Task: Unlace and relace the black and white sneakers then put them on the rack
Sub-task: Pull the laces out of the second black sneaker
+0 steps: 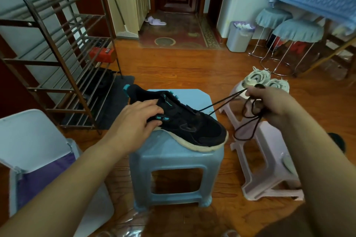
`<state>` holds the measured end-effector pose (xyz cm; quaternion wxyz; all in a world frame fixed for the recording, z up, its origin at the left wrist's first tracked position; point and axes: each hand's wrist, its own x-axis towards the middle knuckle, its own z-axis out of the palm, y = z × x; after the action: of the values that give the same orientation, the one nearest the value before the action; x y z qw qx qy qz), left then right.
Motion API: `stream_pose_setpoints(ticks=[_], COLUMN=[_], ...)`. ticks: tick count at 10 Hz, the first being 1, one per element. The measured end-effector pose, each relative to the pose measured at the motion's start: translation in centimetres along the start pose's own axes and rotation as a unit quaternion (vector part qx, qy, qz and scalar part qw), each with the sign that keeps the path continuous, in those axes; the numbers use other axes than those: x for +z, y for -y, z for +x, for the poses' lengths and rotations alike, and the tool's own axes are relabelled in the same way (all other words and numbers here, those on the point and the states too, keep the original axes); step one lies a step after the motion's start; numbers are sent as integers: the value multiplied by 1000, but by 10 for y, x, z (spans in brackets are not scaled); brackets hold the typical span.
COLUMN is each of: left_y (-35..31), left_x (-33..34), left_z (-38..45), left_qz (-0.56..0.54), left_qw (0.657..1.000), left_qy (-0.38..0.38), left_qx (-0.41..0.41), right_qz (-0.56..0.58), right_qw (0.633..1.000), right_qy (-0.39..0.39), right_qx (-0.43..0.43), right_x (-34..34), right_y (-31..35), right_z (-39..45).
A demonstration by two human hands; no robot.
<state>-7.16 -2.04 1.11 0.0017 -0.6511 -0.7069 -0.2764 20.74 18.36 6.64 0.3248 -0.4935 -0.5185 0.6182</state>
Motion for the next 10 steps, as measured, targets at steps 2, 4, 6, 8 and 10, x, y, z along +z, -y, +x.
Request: stream_pose_setpoints(ticks=[2, 4, 6, 8, 10], left_y=[-2, -1, -1, -4, -3], left_x=[0, 0, -3, -4, 0], left_z=[2, 1, 0, 2, 1], left_qz=[4, 4, -2, -7, 5], left_qw=[1000, 999, 999, 1000, 1000], left_qy=[7, 20, 21, 18, 5], left_qx=[-17, -30, -27, -14, -25], right_qz=[362, -378, -687, -678, -575], right_qw=[914, 895, 652, 672, 797], right_qy=[184, 144, 187, 164, 94], right_qx=[13, -186, -259, -250, -158], right_x=[21, 60, 73, 70, 19], right_y=[-1, -16, -31, -34, -23], right_z=[-14, -12, -32, -32, -6])
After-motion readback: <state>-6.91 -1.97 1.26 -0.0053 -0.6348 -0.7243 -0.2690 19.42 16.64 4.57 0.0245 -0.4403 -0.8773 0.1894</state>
